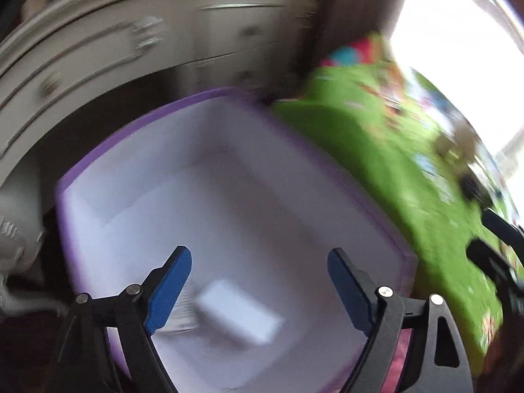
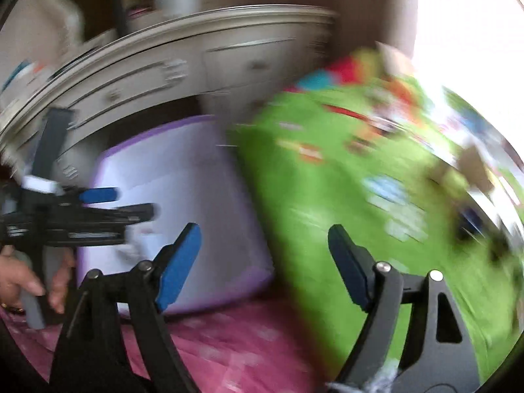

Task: Organize rigid objects
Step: 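Open both tools to drop the boxes into the storage bin, then grasp the black binder clip with the left tool while the right tool grasps the Ding Zhi Dental box, then lift the clip and dental box and carry them over the storage bin, then open both tools to drop the clip and dental box into the bin, then grasp the white plastic holder with the right tool while the left tool grasps the teal box, then lift the white holder and teal box and carry them over the storage bin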

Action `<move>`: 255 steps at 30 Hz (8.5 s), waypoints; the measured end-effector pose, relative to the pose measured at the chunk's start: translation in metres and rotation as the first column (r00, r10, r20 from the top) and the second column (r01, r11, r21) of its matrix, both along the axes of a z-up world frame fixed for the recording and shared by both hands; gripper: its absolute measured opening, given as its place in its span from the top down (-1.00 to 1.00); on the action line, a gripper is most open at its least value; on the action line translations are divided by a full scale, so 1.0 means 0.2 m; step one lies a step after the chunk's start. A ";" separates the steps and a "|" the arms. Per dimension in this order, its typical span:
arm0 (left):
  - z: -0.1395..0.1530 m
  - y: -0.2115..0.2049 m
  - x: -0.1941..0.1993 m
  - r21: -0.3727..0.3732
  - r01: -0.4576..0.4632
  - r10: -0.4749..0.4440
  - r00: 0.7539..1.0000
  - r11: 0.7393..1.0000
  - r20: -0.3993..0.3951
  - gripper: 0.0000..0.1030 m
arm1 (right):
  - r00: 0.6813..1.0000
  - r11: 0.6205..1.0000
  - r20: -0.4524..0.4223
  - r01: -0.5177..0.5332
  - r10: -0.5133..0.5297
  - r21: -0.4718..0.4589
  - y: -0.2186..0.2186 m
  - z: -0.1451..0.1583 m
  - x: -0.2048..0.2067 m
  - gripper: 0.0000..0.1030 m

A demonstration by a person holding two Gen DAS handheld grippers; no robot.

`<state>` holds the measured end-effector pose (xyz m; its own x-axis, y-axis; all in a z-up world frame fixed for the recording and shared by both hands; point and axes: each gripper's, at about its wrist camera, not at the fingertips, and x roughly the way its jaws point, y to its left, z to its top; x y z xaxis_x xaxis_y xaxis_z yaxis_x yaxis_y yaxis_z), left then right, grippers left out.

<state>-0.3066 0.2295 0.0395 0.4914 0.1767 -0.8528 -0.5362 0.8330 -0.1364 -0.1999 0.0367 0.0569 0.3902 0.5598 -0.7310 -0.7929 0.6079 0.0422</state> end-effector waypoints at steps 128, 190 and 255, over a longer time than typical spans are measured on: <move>0.56 -0.45 -0.11 0.473 0.021 -0.324 0.754 0.881 0.571 0.20 | 0.847 0.923 0.505 -0.047 -0.165 0.382 -0.21 0.55 -0.36 0.32; -0.03 -1.08 0.79 0.077 0.615 -0.617 0.787 0.785 -0.002 -0.70 | 0.804 0.805 -0.053 0.594 -0.593 0.000 -1.16 -0.11 0.43 -0.68; 0.31 -1.94 0.97 0.505 0.555 -0.749 0.452 0.661 0.484 0.34 | 0.370 0.509 0.374 0.756 -0.851 0.411 -1.81 0.06 0.09 -0.30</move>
